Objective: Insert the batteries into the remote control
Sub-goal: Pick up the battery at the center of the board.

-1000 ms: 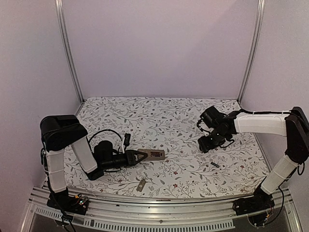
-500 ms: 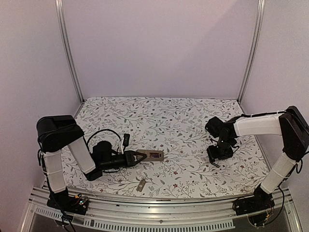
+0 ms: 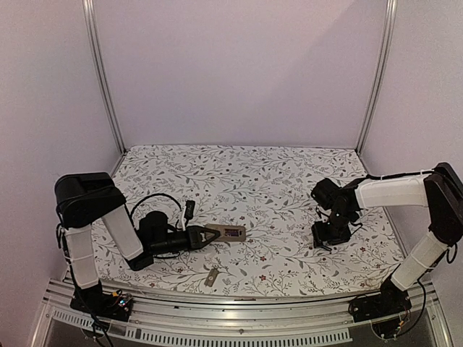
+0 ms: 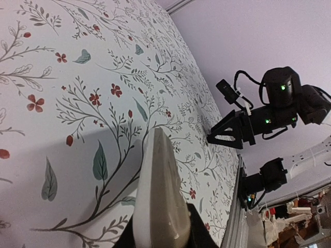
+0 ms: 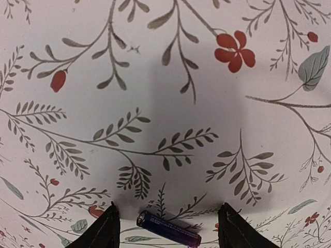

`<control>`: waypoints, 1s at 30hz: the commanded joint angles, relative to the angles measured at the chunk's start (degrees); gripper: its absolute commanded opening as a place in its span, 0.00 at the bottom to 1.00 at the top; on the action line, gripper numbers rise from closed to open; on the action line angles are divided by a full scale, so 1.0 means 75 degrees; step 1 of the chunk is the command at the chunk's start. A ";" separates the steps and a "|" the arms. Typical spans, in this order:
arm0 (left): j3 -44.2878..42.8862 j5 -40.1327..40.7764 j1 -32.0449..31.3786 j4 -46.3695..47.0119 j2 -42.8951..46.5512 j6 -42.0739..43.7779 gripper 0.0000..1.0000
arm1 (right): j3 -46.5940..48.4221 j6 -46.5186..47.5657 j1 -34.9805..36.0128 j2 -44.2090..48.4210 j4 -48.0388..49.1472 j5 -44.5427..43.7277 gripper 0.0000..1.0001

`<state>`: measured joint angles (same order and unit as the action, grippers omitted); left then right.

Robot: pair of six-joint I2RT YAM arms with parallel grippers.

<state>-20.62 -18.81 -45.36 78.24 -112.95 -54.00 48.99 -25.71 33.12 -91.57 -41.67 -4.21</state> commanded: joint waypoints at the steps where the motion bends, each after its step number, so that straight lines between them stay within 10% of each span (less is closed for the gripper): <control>1: 0.0060 0.0005 -0.0116 0.0783 0.0123 0.0143 0.00 | -0.0210 -0.0145 0.0155 0.0141 -0.0095 0.0235 0.64; 10: 0.0077 0.0011 -0.0116 0.0865 0.0095 0.0121 0.00 | -0.0269 -0.0499 0.0366 0.0136 -0.0430 -0.0006 0.55; 20: 0.0101 -0.0022 -0.0120 0.0947 0.0095 0.0098 0.00 | -0.0228 -0.0500 0.0539 0.0232 -0.0503 0.0093 0.08; 30: 0.0069 0.0048 -0.0175 0.0586 0.0307 0.0338 0.00 | 0.0324 0.0272 0.0554 0.0887 0.0595 0.1541 0.00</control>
<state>-20.51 -18.79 -45.54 78.13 -112.71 -53.58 49.89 -26.98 36.77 -89.67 -43.57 0.38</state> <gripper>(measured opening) 0.183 0.064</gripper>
